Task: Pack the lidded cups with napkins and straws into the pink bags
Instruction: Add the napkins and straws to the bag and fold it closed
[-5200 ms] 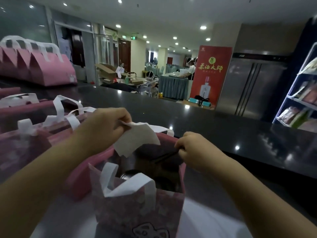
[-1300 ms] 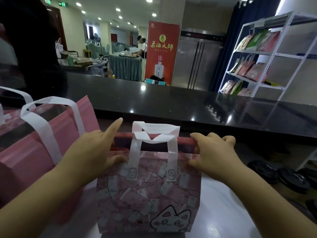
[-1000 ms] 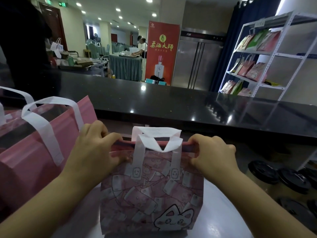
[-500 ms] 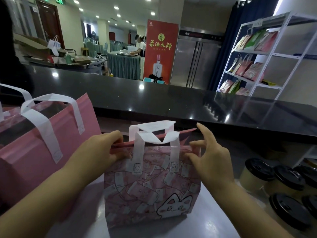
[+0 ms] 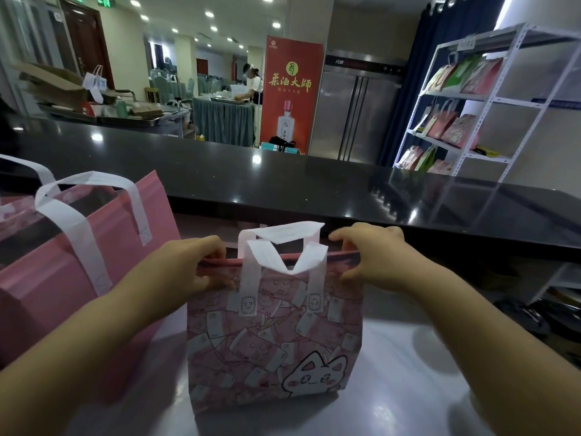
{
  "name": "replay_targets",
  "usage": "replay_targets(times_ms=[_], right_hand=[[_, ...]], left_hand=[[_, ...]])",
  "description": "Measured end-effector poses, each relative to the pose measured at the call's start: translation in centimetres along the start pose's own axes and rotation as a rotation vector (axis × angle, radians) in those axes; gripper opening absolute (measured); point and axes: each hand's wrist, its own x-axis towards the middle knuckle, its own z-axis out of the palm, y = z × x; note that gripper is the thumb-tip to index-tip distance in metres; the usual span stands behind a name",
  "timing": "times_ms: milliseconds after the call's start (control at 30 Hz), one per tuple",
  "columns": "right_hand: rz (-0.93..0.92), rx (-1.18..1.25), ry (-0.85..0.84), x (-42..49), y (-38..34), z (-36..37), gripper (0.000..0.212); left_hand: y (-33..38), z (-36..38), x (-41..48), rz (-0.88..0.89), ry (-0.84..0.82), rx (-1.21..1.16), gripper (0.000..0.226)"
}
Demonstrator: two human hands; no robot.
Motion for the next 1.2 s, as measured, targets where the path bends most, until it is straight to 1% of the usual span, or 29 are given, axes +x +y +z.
replay_targets(times_ms=[67, 100, 167, 267, 333, 400, 433, 500, 567, 667, 733, 767, 833, 967, 1033, 1100, 1133, 1200], right_hand=[[-0.024, -0.025, -0.013, 0.2, -0.1, 0.2, 0.030], [-0.027, -0.013, -0.015, 0.1, -0.2, 0.3, 0.021], [-0.030, 0.019, 0.005, -0.2, -0.2, 0.6, 0.015], [-0.044, 0.070, 0.049, -0.7, 0.1, 1.1, 0.021], [-0.057, 0.111, 0.061, -1.0, 0.5, 1.4, 0.017], [-0.072, 0.179, 0.080, -1.1, 0.9, 1.8, 0.013], [-0.080, 0.243, 0.094, -1.3, 1.0, 2.0, 0.016], [-0.100, 0.379, 0.114, -1.7, 1.1, 2.3, 0.029], [-0.134, 0.454, 0.120, -1.8, 1.0, 2.6, 0.038], [-0.157, 0.561, 0.118, -1.7, 1.1, 3.1, 0.046], [-0.166, 0.621, 0.117, -1.5, 1.3, 3.3, 0.052], [-0.187, 0.615, 0.120, -1.5, 1.3, 3.5, 0.055], [-0.252, 0.538, 0.134, -1.5, 1.4, 3.9, 0.057], [-0.378, 0.386, 0.192, -1.7, 1.8, 4.6, 0.055], [-0.460, 0.257, 0.280, -1.9, 2.2, 5.0, 0.052], [-0.560, 0.053, 0.391, -1.9, 2.5, 5.3, 0.046], [-0.588, -0.024, 0.416, -1.9, 2.7, 5.4, 0.044], [-0.611, -0.132, 0.422, -1.8, 2.9, 5.7, 0.049]], left_hand=[[-0.1, -0.3, 0.0, 0.000, -0.022, -0.016, 0.031], [-0.2, -0.4, 0.0, -0.004, -0.037, -0.035, 0.029], [-0.5, -0.8, 0.0, -0.022, -0.070, -0.091, 0.029], [-1.1, -1.1, -0.2, -0.035, -0.115, -0.163, 0.041], [-1.3, -1.2, -0.4, -0.038, -0.120, -0.224, 0.044], [-1.6, -1.4, -0.6, -0.054, -0.123, -0.288, 0.042], [-1.7, -1.4, -0.7, -0.056, -0.122, -0.295, 0.038], [-1.8, -1.2, -0.7, -0.032, -0.091, -0.269, 0.032], [-1.6, -0.7, -0.8, 0.001, -0.027, -0.246, 0.034], [-1.5, 0.3, -0.8, 0.024, 0.077, -0.249, 0.040], [-1.5, 0.7, -0.7, 0.027, 0.106, -0.264, 0.044], [-1.6, 0.7, -0.7, 0.048, 0.111, -0.266, 0.046], [-1.8, 0.6, -0.7, 0.167, 0.115, -0.235, 0.046], [-1.8, 0.5, -1.2, 0.455, 0.151, -0.023, 0.023], [-1.9, 0.4, -1.4, 0.560, 0.170, 0.165, 0.026], [-1.9, 0.5, -1.6, 0.644, 0.187, 0.313, 0.027], [-2.0, 0.5, -1.7, 0.679, 0.184, 0.357, 0.029], [-2.2, 0.5, -1.6, 0.714, 0.185, 0.427, 0.036]])
